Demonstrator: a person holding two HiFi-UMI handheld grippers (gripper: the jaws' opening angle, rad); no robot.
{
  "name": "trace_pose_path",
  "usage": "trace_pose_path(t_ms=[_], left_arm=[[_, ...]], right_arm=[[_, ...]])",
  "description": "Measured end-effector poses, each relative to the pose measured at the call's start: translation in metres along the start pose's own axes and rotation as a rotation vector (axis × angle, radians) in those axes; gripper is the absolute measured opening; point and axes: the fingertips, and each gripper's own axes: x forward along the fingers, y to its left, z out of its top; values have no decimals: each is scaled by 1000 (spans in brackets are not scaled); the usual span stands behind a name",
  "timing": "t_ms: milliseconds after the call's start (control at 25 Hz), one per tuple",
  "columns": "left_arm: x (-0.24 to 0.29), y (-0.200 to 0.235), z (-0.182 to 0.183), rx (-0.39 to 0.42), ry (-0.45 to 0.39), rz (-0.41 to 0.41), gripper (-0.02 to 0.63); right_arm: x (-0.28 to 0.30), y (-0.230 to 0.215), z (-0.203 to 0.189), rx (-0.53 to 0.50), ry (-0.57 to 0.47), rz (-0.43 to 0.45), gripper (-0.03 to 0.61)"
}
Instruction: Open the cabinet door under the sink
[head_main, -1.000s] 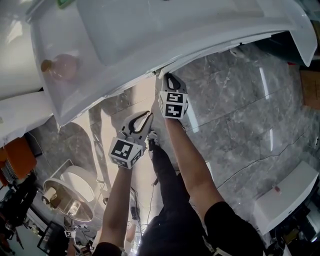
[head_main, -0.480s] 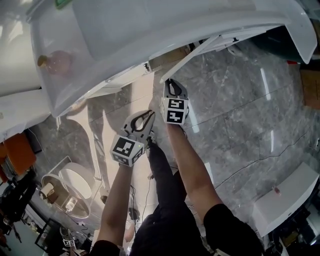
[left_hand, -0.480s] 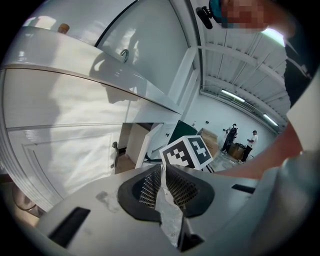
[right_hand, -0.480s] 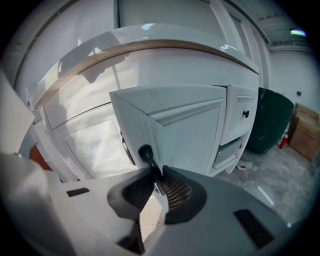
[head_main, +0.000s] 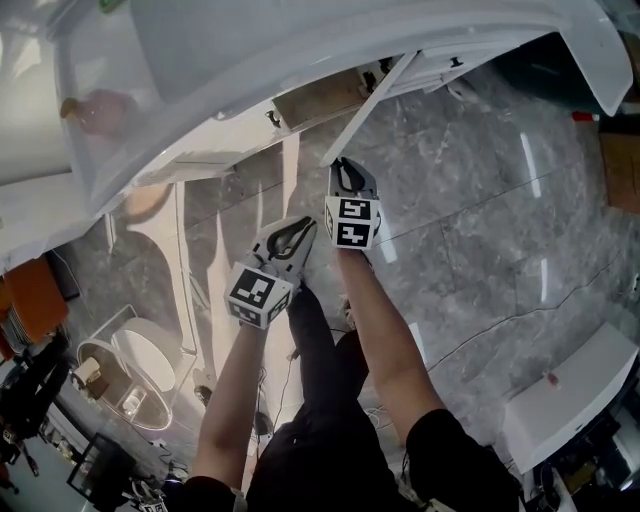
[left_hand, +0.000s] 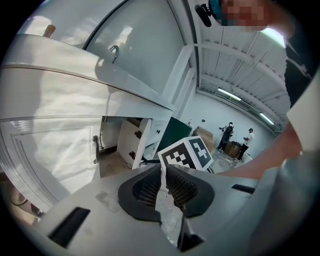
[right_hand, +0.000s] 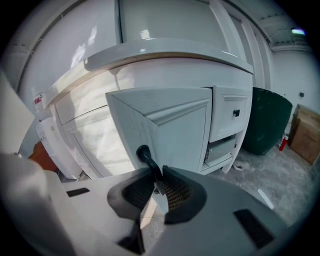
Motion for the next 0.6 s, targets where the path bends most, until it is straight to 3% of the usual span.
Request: trace_pose_path(t_ms=[600], left_arm=[[8,-43,-11,16,27,-9,40]], right_arm=[[-37,-54,-22,-70,-4,-18,95]])
